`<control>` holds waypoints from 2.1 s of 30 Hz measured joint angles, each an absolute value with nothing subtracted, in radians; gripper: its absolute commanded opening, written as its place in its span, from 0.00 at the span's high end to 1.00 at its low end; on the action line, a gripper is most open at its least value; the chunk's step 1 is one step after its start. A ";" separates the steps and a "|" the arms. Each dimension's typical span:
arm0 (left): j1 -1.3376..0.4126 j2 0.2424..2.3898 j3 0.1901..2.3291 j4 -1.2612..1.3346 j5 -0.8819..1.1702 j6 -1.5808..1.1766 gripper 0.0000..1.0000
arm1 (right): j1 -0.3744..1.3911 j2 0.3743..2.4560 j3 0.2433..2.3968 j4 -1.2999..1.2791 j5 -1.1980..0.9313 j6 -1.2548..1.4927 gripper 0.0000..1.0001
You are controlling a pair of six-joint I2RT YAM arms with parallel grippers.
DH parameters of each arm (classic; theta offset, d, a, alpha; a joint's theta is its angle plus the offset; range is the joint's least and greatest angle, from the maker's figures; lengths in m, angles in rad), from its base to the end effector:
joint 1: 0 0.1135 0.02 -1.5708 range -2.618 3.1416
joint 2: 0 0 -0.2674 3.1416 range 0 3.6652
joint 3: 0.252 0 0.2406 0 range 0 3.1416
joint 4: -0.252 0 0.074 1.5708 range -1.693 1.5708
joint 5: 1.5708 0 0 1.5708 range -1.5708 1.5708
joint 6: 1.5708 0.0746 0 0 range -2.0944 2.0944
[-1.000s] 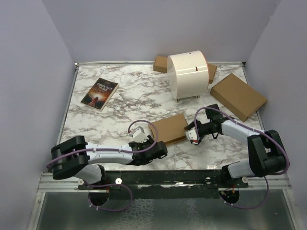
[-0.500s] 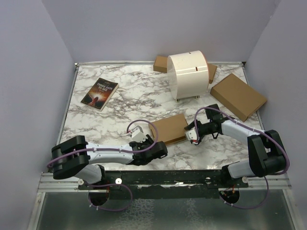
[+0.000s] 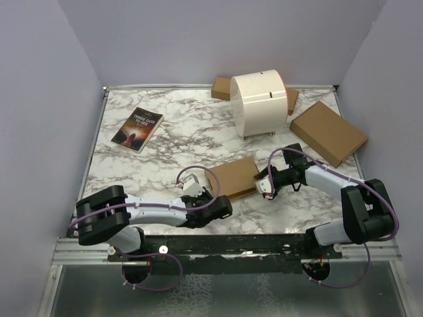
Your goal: Fold the paper box
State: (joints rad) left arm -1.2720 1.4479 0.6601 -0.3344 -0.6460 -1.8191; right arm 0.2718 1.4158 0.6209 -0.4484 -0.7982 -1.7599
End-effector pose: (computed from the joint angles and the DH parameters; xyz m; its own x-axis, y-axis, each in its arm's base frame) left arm 0.1171 -0.2276 0.1357 -0.6000 -0.6813 -0.4192 -0.4258 0.7156 -0.5537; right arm 0.2027 0.1119 0.1340 0.5734 -0.5519 -0.6055 -0.8189 -0.3644 -0.4434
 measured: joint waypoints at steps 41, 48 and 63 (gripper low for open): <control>-1.272 1.504 0.707 -0.323 -0.645 -1.687 0.77 | 0.272 1.430 0.628 -0.453 -0.807 -1.775 0.48; -1.275 1.494 0.696 -0.312 -0.644 -1.650 0.79 | 0.272 1.433 0.631 -0.456 -0.809 -1.777 0.48; -1.284 1.518 0.705 -0.299 -0.638 -1.600 0.76 | 0.272 1.438 0.633 -0.456 -0.810 -1.778 0.48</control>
State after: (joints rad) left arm -1.2842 1.5177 0.7048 -0.2993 -0.6384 -1.6001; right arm 0.2718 1.4376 0.6331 -0.4561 -0.8101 -1.7779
